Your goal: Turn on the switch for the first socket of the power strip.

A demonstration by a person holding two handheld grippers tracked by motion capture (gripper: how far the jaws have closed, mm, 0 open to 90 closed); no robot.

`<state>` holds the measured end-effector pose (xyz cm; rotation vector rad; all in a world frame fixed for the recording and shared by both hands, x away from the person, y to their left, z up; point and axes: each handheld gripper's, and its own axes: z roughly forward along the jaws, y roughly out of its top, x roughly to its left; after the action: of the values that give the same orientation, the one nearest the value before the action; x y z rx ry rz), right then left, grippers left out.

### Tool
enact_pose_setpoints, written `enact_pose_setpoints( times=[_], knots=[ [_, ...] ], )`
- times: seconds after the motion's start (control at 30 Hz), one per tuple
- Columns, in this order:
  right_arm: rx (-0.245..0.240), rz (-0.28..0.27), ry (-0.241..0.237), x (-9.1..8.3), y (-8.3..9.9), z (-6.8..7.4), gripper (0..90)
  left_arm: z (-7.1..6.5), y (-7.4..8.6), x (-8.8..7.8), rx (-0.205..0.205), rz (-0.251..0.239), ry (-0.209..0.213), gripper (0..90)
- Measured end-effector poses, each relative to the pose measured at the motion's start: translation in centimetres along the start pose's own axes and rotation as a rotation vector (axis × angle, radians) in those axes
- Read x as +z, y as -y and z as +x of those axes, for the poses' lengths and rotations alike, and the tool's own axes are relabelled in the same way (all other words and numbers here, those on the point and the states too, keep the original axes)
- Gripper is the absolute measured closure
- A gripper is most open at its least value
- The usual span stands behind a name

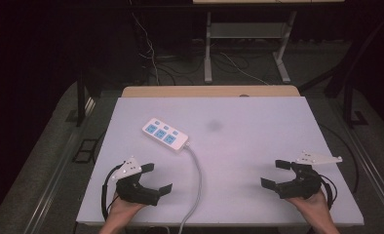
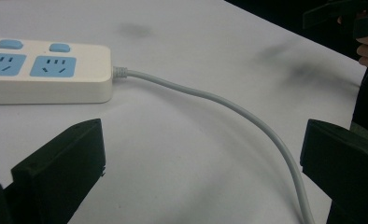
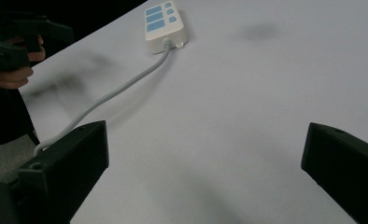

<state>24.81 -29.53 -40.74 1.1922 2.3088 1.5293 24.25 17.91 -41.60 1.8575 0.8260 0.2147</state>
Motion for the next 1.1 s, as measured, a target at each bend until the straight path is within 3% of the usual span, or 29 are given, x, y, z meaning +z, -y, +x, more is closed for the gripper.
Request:
enact_pose_setpoints(
  times=[0.7,1.1],
  knots=[
    [-0.003,0.032,-0.003,0.50,0.29,0.10,0.4,-0.11,-0.03,-0.09,0.003,0.017,0.017,0.0],
    [-0.006,0.041,0.002,0.50,0.34,0.20,0.4,-0.04,-0.85,-0.28,0.010,0.045,0.012,0.0]
  ],
)
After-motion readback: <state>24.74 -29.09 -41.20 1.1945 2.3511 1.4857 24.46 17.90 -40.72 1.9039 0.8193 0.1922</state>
